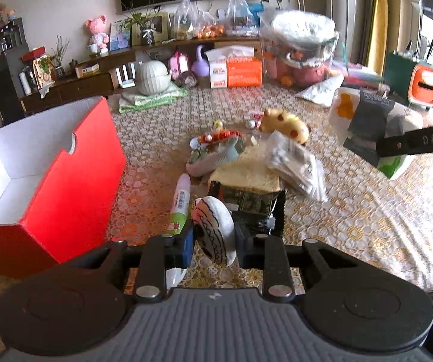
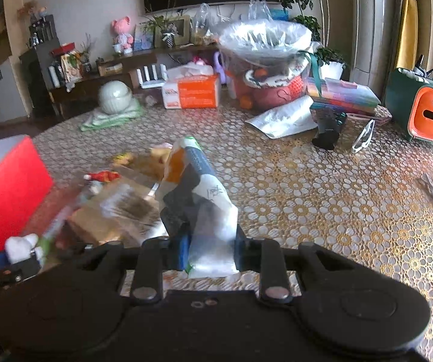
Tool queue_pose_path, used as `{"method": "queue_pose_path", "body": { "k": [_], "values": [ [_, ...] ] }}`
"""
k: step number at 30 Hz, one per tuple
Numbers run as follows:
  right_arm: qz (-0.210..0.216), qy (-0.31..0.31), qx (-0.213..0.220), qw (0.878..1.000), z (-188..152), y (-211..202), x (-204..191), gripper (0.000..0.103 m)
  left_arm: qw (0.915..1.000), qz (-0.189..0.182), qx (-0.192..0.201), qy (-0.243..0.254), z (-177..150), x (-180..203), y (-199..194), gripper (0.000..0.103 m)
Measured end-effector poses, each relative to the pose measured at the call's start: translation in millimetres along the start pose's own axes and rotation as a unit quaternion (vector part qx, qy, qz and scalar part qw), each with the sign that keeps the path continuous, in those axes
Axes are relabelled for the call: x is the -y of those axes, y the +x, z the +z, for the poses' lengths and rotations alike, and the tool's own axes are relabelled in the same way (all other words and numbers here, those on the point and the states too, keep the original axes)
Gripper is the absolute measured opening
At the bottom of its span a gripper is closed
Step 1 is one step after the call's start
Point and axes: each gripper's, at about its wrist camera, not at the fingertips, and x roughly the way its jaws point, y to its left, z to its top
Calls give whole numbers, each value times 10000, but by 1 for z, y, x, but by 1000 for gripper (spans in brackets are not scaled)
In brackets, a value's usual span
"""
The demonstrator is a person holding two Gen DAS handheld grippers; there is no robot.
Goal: Organize objects
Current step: 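Carry both held items over the red box and open both tools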
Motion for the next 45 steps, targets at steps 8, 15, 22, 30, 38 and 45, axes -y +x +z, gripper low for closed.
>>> {"method": "queue_pose_path", "body": {
  "k": [8,15,22,30,38,45],
  "values": [
    [427,-102,150,9989,5,-44,-33,26,9995,-68,215,-232,8,-19,-38,26],
    [987,-332,175,9944,24,-64,-77,26,9980,-59,425,-467,16,-53,-71,26],
    [1378,-763,225,9873,42,-66,-137,26,9962,163,561,-649,20,-98,-92,26],
    [1655,-1212,195,9785,55,-48,-203,26,9935,597,556,-791,30,-166,-95,26],
    [1857,-1470,36,9715,58,-18,-257,26,9925,951,282,-720,38,-229,-72,26],
    [1853,-1669,-251,9681,55,23,-290,27,9935,927,-171,-636,48,-270,-33,26]
  ]
}}
